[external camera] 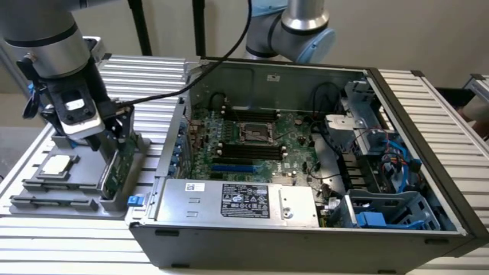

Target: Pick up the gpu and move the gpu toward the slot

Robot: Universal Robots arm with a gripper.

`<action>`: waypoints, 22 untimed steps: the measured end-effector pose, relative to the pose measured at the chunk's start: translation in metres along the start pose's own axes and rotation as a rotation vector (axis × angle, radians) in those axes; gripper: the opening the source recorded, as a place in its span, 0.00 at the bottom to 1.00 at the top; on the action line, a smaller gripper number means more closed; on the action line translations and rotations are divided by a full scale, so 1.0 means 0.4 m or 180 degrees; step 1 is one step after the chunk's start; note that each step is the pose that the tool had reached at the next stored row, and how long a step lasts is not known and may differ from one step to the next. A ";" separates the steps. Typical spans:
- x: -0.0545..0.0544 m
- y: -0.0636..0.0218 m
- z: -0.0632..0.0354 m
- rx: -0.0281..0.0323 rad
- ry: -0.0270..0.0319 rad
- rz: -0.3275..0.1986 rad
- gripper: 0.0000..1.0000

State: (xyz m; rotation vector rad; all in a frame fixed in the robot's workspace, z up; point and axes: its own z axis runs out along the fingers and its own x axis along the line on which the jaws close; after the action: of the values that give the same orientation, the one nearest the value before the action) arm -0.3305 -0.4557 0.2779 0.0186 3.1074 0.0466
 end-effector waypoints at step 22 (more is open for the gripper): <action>0.019 0.008 0.078 0.0082 -0.0092 0.0143 0.54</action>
State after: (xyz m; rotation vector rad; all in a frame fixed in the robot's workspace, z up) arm -0.3370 -0.4513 0.2467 0.0889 3.0785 0.0073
